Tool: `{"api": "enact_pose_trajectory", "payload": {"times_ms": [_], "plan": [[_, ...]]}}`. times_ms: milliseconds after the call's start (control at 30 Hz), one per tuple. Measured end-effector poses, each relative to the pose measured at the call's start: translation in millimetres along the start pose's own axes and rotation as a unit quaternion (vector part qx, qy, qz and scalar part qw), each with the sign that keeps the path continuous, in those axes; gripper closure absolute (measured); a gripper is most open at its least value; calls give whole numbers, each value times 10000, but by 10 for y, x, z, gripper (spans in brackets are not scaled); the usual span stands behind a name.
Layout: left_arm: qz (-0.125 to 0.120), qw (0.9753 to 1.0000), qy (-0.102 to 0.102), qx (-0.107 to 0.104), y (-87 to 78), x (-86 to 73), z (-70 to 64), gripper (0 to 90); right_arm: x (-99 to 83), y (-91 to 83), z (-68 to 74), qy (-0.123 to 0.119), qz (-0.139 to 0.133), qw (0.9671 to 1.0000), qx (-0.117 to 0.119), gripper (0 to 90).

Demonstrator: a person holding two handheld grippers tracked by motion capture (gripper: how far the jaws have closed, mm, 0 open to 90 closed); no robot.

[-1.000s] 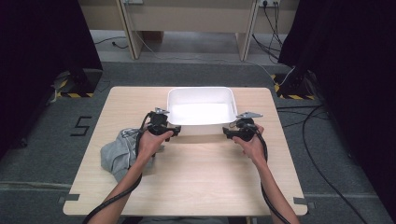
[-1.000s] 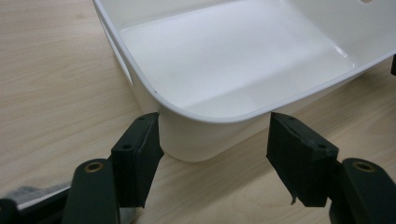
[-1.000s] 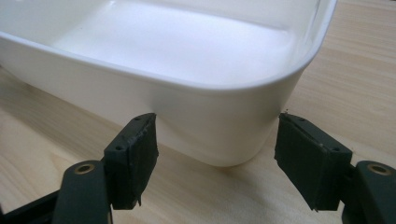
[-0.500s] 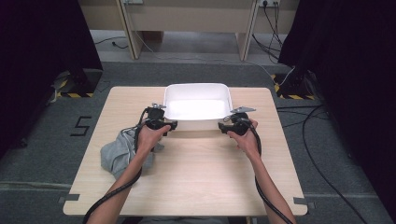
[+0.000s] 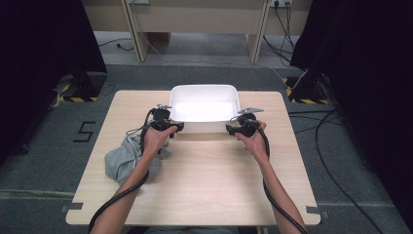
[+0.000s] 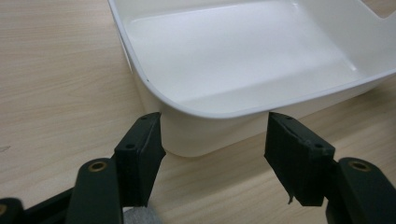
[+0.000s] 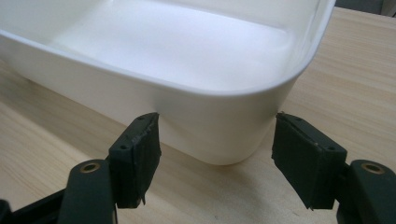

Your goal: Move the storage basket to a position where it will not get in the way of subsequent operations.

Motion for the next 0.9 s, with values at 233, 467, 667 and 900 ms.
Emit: {"api": "enact_pose_trajectory", "payload": {"times_ms": [233,467,667,900], "plan": [[-3,10000,-50,0,14,5,19,368,23,33,-9,5,-3,10000,-20,340],[-5,10000,-56,74,62,40,40,369,58,62,-16,53,-36,10000,-28,355],[16,9999,-63,121,108,51,54,371,77,91,-23,121,-42,9999,-34,360],[-5,9998,-198,91,168,85,71,370,96,116,-44,136,-55,9999,-75,369]]}}
Point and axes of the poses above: each handheld gripper's, and its own axes: y roughly forward along the jaws, x roughly out of its top, z roughly to its left, the point moved 4 cm from there along y, roughly forward along the jaws, and after that the axes turned 11 degrees about -z, right-handed, at the moved point
